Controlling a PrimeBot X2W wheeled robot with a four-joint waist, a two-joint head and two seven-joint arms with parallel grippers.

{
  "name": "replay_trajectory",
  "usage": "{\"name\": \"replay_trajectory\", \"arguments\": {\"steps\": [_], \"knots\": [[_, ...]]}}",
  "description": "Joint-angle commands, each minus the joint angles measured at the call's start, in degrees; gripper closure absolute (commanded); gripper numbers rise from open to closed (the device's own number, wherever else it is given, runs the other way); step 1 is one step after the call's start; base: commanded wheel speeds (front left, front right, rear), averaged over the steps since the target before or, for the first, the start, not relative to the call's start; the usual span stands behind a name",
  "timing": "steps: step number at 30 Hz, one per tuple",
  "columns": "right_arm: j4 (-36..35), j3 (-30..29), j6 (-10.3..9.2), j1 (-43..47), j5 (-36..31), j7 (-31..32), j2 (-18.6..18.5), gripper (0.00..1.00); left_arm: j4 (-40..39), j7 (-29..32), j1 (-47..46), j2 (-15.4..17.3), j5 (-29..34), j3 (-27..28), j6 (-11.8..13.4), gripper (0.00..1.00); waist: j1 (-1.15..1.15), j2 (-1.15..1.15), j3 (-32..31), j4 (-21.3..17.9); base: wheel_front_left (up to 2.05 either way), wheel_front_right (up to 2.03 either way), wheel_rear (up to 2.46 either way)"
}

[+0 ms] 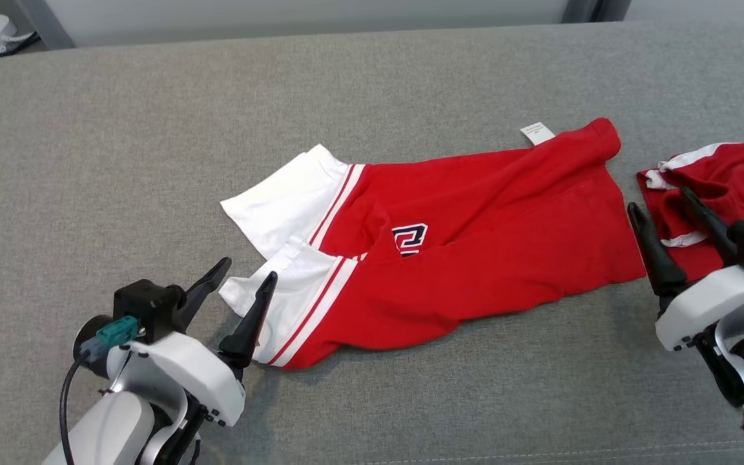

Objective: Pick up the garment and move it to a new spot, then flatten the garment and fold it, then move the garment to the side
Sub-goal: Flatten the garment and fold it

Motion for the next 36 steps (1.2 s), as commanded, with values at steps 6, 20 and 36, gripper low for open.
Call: {"name": "replay_trajectory", "arguments": {"steps": [6, 20, 36], "knots": [[5.5, 8.8, 0.23, -8.1, 5.4, 1.4, -5.0, 0.00, 7.6, 2.2, -9.4, 0.7, -0.7, -0.1, -6.2, 0.00, 0.00, 0.00, 5.1, 1.8, 0.00, 0.00, 0.00], [14.6, 19.1, 0.23, -17.5, 13.4, 1.7, -8.0, 0.00, 12.1, 5.0, -17.2, 1.2, -1.7, -5.0, -10.9, 0.00, 0.00, 0.00, 9.6, 2.5, 0.00, 0.00, 0.00], [22.6, 27.3, 0.23, -25.3, 20.0, 0.7, -8.1, 1.00, 12.0, 4.8, -21.2, 2.4, -6.1, -12.1, -11.5, 1.00, 0.00, 0.00, 11.5, 4.1, 0.00, 0.00, 0.00]]}}
